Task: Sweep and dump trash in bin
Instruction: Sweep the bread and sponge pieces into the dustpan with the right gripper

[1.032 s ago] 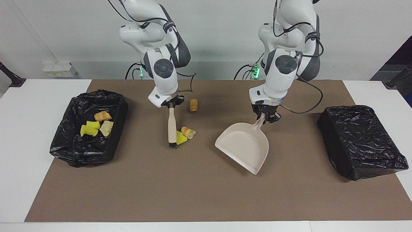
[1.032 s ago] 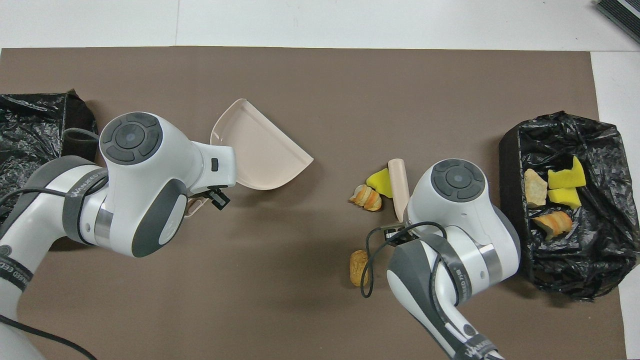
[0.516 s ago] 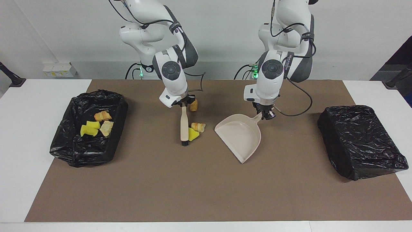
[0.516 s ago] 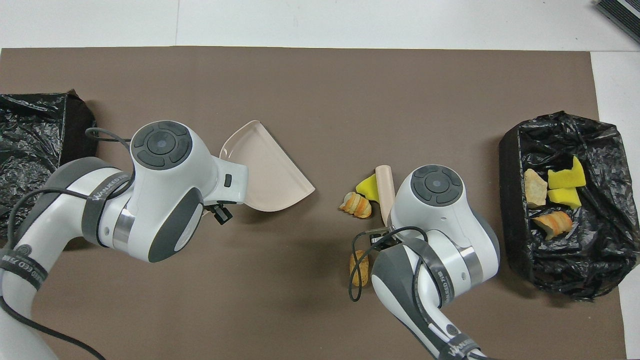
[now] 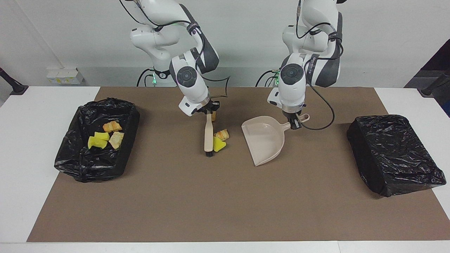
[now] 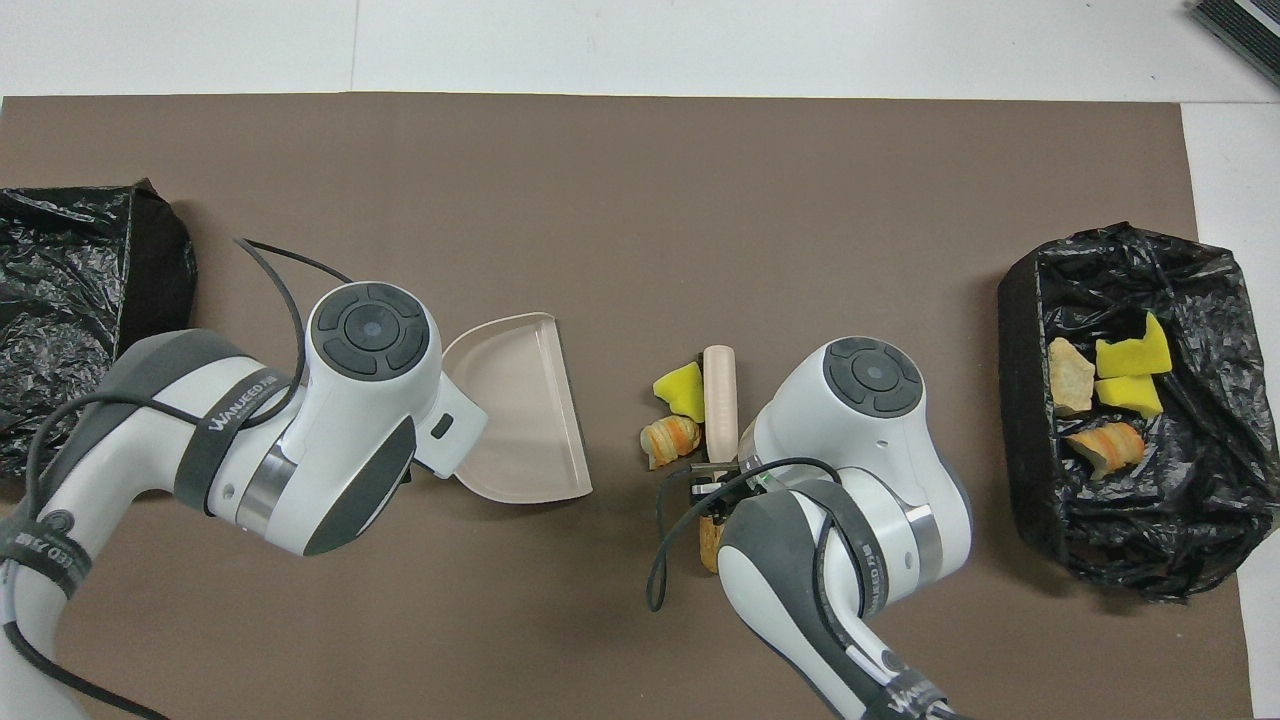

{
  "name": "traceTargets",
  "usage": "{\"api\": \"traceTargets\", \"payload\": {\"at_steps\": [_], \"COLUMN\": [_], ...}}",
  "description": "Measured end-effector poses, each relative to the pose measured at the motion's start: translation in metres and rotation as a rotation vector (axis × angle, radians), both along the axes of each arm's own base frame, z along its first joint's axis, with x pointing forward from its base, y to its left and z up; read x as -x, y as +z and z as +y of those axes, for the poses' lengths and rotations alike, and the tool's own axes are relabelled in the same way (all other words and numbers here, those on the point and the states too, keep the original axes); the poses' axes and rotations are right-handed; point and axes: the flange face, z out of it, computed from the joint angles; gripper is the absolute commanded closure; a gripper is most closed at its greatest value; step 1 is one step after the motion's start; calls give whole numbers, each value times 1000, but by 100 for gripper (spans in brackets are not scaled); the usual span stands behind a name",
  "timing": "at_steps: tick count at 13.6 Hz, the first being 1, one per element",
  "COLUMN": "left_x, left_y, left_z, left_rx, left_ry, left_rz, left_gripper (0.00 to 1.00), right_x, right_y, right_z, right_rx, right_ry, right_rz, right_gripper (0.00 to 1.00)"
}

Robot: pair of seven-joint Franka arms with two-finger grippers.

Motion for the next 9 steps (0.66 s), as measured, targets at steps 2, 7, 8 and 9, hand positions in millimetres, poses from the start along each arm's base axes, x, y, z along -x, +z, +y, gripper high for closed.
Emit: {"api": "traceTargets", "payload": {"at_steps": [2,7,8,9], "left_x": [5,15,16,17], "left_y": [-1,-8,-8,-8], "left_z": [-1,-6,-6,-5], "left_rx": [11,25,26,27], "left_ry": [-15,-41,-43,-44], "left_rz": [-20,-32,-35,-35], "left_gripper": [100,100,100,100], "right_x": [0,14,18,19], "right_y": [-1,-14,-13,-10], "right_z": [2,64,75,82], "right_rx": [-14,-205,-240,-270], "right_ry": [-12,-128,-154,-180], "right_rz": [-4,-36,-32,-32], "right_gripper": [100,100,100,100]}}
